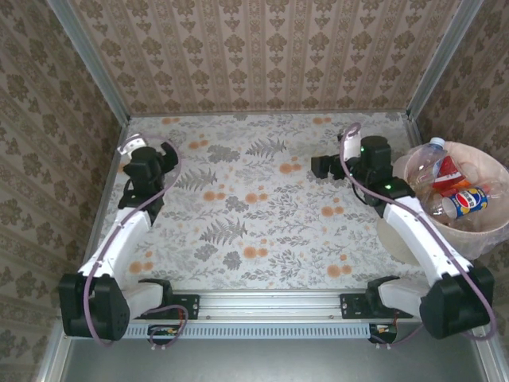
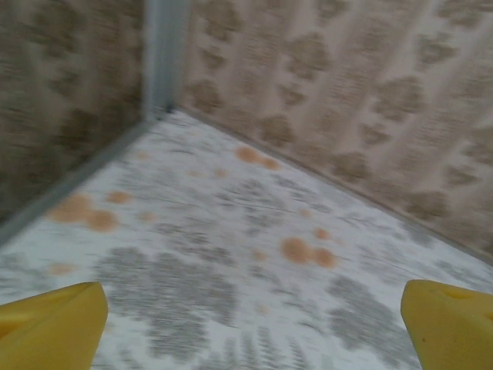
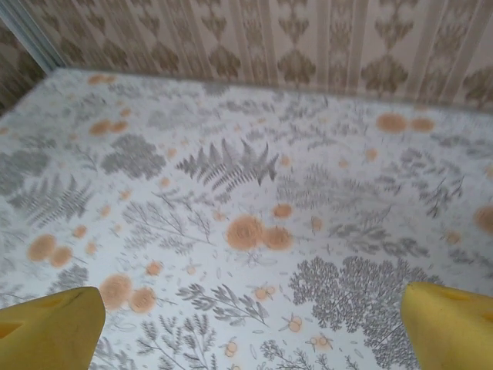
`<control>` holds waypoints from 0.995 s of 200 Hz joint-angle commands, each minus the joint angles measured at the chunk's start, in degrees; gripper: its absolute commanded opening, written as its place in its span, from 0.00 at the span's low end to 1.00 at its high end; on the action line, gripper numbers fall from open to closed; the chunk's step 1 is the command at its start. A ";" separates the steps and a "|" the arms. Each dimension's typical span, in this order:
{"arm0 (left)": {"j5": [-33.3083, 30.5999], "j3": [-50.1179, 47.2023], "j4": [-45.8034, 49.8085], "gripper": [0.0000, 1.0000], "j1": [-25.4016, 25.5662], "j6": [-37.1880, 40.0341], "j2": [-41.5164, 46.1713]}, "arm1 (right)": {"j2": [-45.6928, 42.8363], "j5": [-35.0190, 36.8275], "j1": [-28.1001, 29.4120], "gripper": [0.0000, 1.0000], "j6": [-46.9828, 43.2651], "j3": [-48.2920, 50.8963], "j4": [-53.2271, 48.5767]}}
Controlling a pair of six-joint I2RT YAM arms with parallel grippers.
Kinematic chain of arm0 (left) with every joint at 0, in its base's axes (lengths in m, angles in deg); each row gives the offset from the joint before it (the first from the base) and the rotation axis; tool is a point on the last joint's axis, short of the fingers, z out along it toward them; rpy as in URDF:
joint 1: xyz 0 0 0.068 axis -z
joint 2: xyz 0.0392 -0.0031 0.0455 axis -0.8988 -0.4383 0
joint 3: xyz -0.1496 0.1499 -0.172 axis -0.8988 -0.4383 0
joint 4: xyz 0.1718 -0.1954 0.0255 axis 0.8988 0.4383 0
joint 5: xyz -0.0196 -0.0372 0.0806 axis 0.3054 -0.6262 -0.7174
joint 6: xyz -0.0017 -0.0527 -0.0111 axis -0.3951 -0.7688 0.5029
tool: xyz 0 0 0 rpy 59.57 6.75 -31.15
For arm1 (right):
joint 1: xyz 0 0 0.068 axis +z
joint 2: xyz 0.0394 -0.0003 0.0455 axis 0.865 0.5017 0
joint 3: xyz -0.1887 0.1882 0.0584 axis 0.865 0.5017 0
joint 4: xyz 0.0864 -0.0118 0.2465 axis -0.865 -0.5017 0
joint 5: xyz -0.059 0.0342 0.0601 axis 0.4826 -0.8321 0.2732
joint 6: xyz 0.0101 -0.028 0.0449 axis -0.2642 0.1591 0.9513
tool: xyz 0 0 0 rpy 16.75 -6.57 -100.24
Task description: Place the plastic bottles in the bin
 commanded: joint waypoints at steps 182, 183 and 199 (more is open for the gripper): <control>20.61 -24.03 -46.01 1.00 -8.14 27.33 -20.23 | 13.12 14.43 -11.41 1.00 0.05 30.06 52.90; 20.46 -24.19 -46.70 1.00 -8.05 27.38 -20.50 | 13.26 14.47 -11.41 1.00 0.02 30.33 53.60; 16.87 -25.71 -53.12 1.00 -7.23 27.68 -23.23 | 16.88 14.23 -11.44 1.00 -0.10 33.81 62.95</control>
